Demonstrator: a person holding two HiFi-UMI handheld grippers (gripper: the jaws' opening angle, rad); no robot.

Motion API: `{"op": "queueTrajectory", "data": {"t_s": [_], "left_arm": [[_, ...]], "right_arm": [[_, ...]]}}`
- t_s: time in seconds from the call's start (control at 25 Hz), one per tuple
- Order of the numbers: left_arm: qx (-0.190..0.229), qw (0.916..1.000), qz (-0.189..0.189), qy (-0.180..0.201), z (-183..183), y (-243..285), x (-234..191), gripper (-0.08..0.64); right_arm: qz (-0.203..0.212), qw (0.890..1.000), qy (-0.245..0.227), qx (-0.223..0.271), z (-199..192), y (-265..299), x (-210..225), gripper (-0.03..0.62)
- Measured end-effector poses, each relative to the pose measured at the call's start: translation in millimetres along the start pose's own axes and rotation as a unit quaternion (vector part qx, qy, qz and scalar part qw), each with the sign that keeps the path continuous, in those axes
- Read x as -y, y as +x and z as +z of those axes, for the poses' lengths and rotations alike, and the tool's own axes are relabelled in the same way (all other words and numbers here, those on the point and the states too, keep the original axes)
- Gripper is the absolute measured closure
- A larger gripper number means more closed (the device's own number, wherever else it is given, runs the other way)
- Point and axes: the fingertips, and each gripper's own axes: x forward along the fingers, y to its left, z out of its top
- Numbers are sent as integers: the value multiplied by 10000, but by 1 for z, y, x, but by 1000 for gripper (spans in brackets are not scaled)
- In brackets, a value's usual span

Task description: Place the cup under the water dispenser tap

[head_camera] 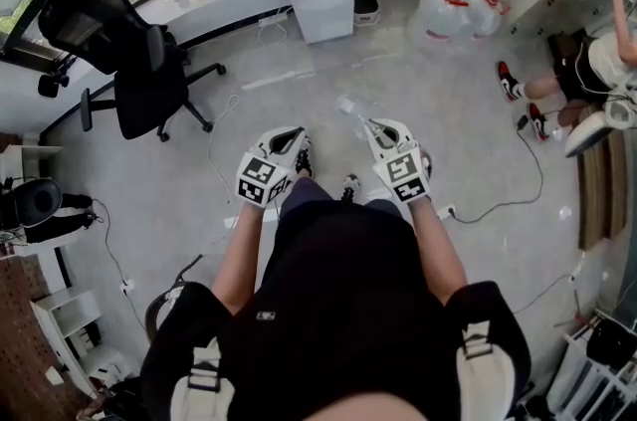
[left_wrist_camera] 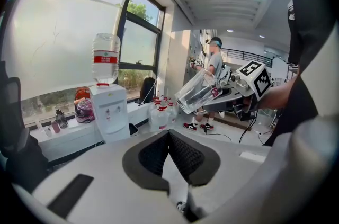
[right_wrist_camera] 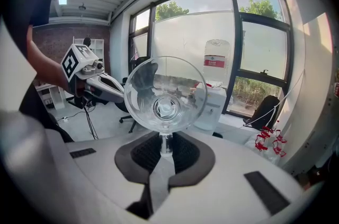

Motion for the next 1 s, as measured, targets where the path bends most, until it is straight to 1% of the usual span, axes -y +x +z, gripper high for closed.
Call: {"op": "queueTrajectory", "data": {"t_s": [0.32, 0.48, 0.68, 1.0], "left_arm": [[-8, 10000, -78, 3, 11, 8, -20, 561], [-12, 9999, -132, -1, 15, 13, -36, 561], [-26, 9998, -206, -28, 21, 19, -64, 561], [-80, 9995, -302, 19, 35, 28, -124, 561]], "right_arm": [[-86, 9999, 76, -74, 10, 13, 10, 578], [-108, 9998, 105, -116, 17, 27, 13, 578], [-132, 9997, 153, -168, 29, 50, 17, 578], [-177, 9992, 154, -316, 53, 98, 25, 578]]}}
